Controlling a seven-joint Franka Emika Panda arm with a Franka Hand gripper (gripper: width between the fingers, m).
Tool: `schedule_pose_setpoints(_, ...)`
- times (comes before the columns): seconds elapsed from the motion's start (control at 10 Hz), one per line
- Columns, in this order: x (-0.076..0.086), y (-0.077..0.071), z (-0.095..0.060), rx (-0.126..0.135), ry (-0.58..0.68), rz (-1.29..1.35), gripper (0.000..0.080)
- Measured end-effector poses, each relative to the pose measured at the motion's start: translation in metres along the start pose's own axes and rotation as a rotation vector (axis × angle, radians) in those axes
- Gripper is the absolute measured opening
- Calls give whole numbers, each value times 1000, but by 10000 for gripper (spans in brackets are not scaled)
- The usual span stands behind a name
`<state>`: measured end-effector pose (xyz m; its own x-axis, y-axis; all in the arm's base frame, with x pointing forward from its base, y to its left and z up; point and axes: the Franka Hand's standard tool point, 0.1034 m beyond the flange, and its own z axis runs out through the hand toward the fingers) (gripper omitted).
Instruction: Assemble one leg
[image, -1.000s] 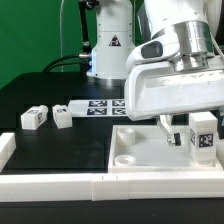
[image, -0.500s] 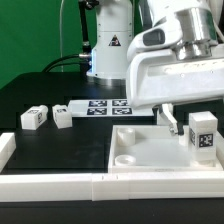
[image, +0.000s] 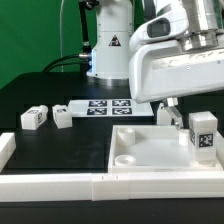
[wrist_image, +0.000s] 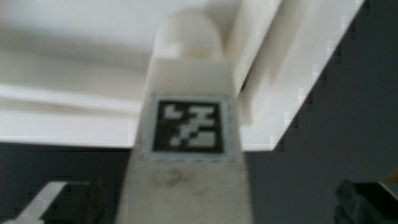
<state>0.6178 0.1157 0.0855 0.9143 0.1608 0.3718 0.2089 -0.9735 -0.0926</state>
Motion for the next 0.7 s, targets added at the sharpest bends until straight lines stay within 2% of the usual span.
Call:
schedule_pose_setpoints(0.3,1,6,6,66,-256,37,649)
schedule_pose_setpoints(0.4,-5,7,7,91,-352,49,649)
schedule_pose_setpoints(0.5,0,14,8,85,-349,77,649)
schedule_pose_setpoints(0.6,-2,19,9,65,-333,139,649)
schedule_pose_setpoints(0.7,-9,16,9,56,-344,180,649)
